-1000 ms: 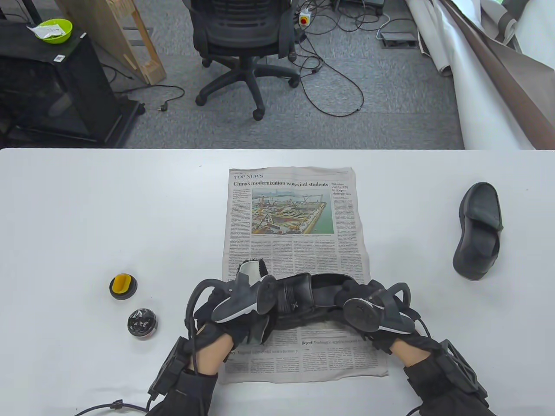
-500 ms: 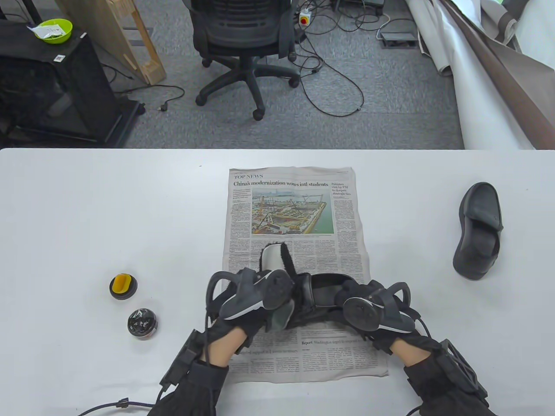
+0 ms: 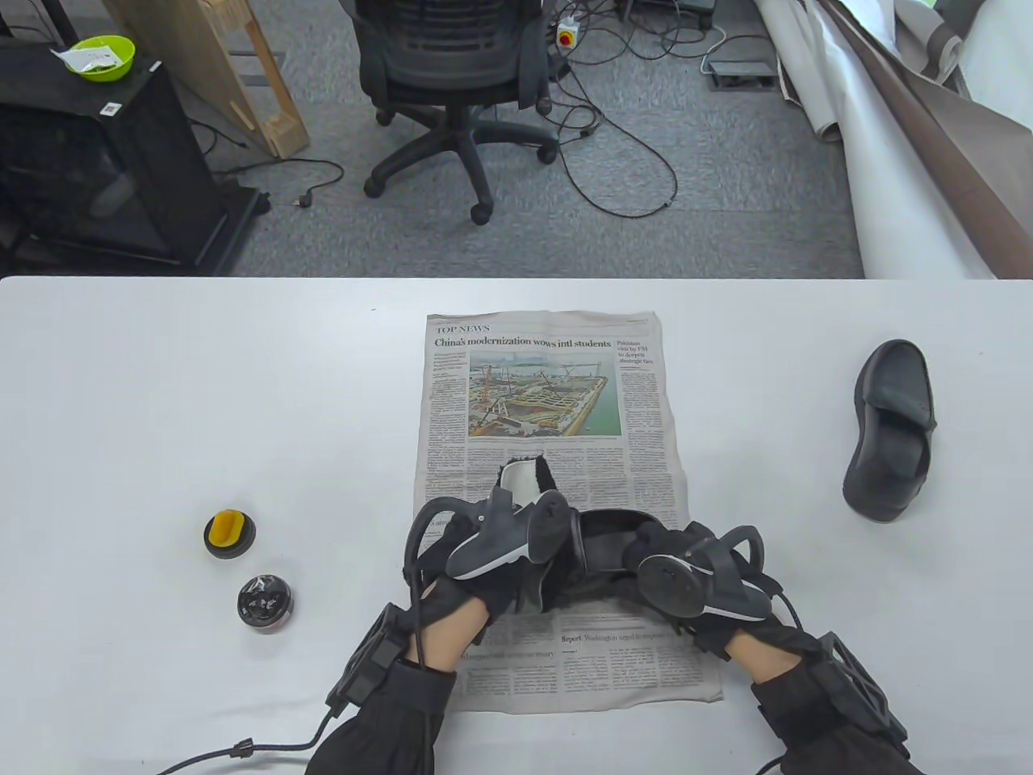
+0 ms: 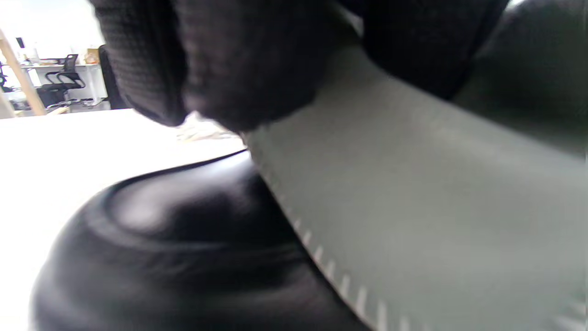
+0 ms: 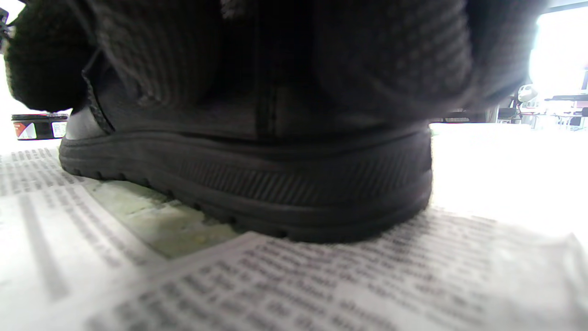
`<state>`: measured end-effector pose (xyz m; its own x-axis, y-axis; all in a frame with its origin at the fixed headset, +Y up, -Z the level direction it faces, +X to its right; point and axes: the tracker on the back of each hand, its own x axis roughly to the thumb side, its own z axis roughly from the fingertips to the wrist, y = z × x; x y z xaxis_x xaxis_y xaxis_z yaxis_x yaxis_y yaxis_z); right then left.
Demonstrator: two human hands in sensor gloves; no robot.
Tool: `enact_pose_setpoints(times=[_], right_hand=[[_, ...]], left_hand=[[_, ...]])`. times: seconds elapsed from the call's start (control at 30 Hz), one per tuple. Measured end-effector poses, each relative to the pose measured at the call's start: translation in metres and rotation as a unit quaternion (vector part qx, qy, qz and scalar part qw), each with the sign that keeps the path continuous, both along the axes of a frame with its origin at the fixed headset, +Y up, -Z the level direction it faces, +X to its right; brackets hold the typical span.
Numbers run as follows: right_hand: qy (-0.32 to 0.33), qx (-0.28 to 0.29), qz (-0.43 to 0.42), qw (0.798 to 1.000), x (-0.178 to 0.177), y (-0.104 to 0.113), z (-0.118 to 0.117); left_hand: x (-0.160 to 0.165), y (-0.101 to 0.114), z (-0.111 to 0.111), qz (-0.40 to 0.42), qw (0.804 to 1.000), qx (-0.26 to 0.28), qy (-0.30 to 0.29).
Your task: Dip and apply built-in sponge shoe polish on shoes
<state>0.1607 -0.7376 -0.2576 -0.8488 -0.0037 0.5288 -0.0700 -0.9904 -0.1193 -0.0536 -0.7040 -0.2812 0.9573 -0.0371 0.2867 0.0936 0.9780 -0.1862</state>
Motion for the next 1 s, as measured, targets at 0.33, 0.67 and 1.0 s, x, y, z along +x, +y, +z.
enact_pose_setpoints(times=[0.33, 0.67, 1.0], right_hand=[[0.001, -0.001, 0.001, 1.0, 0.0, 0.0, 0.0], [0.003, -0.002, 0.0, 1.0, 0.0, 0.0, 0.0], [0.005, 0.0, -0.002, 1.0, 0.001, 0.0, 0.0]], left_hand=[[-0.06, -0.004, -0.015, -0.03, 0.993, -0.091, 0.064], [-0.05, 0.014, -0.015, 0.077, 0.995, -0.066, 0.018], [0.02, 0.008, -0.018, 0.092, 0.995, 0.008, -0.031]])
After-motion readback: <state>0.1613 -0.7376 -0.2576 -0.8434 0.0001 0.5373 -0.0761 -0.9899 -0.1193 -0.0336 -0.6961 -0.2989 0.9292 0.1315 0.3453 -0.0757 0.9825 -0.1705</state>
